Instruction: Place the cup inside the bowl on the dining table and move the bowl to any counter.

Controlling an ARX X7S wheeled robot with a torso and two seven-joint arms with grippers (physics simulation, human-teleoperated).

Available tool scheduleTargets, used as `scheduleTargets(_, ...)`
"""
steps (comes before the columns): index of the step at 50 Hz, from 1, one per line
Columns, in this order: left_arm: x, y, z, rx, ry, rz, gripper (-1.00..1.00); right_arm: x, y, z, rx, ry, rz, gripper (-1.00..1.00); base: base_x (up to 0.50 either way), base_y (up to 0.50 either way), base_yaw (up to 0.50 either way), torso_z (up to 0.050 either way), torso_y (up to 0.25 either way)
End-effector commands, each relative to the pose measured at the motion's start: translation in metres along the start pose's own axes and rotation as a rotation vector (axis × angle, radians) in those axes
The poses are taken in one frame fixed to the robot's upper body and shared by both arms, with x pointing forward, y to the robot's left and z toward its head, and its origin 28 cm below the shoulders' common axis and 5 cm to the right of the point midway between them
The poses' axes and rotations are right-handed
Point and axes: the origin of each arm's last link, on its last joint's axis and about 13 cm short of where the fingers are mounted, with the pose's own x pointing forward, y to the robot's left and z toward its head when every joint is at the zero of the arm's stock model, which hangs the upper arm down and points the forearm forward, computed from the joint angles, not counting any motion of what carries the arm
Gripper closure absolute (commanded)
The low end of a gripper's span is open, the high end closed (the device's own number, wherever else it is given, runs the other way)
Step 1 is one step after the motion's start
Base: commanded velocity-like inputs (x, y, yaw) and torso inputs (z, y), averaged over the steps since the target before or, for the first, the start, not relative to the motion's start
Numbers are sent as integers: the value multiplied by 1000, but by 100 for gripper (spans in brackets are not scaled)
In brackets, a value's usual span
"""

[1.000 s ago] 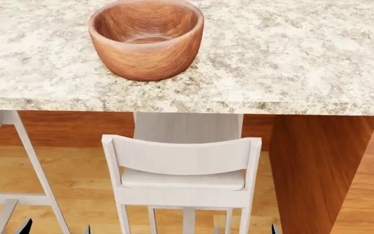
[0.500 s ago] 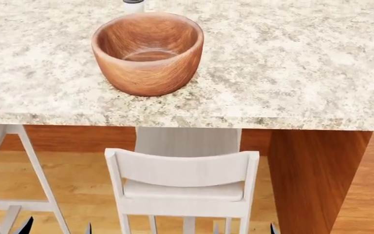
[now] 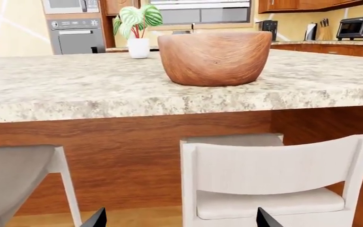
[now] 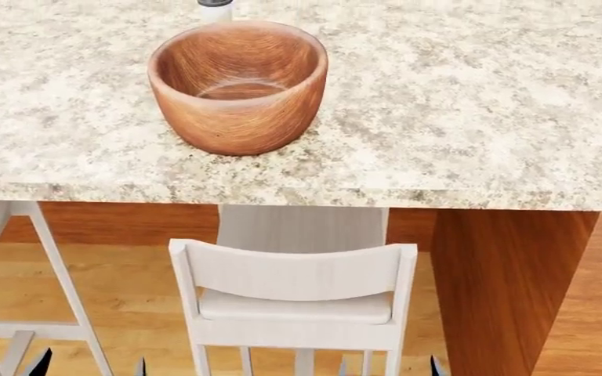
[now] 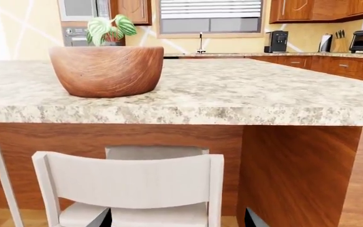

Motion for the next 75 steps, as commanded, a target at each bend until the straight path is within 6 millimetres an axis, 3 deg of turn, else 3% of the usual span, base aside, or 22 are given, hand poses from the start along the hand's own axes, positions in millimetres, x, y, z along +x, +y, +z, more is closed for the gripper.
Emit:
scheduleTargets(1, 1, 0, 4, -20, -7, 27, -100, 1, 1, -1, 2, -4, 6, -100, 0, 0, 0, 0, 0)
scheduleTargets(2, 20, -43, 4, -154, 79, -138, -100, 43, 45, 0, 210, -183, 304, -100, 0, 0, 0, 0, -16)
scheduleTargets(3, 1, 1, 1, -28, 15, 31, -100, 1, 1, -1, 3, -4, 7, -100, 0, 0, 0, 0, 0)
scheduleTargets(32, 1, 0, 3, -31, 15, 33, -100, 2, 0, 0, 5, 1, 8, -100, 0, 0, 0, 0, 0)
scheduleTargets(34, -1, 2, 9, -22, 4, 26, -100, 3, -2, 13, 74, -20, -15, -100, 0, 0, 0, 0, 0)
scheduleTargets(36, -2, 4, 21, -42, 20, 26, -100, 3, -6, 30, -20, -29, -37, -100, 0, 0, 0, 0, 0)
scheduleTargets(38, 0, 5, 42, -69, 10, 21, -100, 1, -11, 52, 4, -81, -30, -100, 0, 0, 0, 0, 0)
scheduleTargets(40, 4, 3, 65, -59, -16, -5, -100, 0, -19, 76, -30, -114, -50, -100, 0, 0, 0, 0, 0)
scheduleTargets(43, 17, 9, 76, -30, 2, -6, -100, 2, -29, 98, -82, -138, -59, -100, 0, 0, 0, 0, 0)
scheduleTargets(46, 20, 16, 88, -38, 10, -18, -100, 4, -35, 110, -96, -134, -57, -100, 0, 0, 0, 0, 0)
scheduleTargets(51, 21, 20, 126, -49, -31, -34, -100, 9, -43, 142, -103, -141, -44, -100, 0, 0, 0, 0, 0)
scheduleTargets(62, 48, 36, 189, -42, -55, -22, -100, 15, -68, 199, -166, -107, -9, -100, 0, 0, 0, 0, 0)
scheduleTargets(69, 65, 52, 217, -32, -68, 1, -100, 19, -85, 237, -168, -156, -61, -100, 0, 0, 0, 0, 0)
scheduleTargets(75, 68, 59, 232, -19, -79, 12, -100, 25, -101, 255, -172, -137, -74, -100, 0, 0, 0, 0, 0)
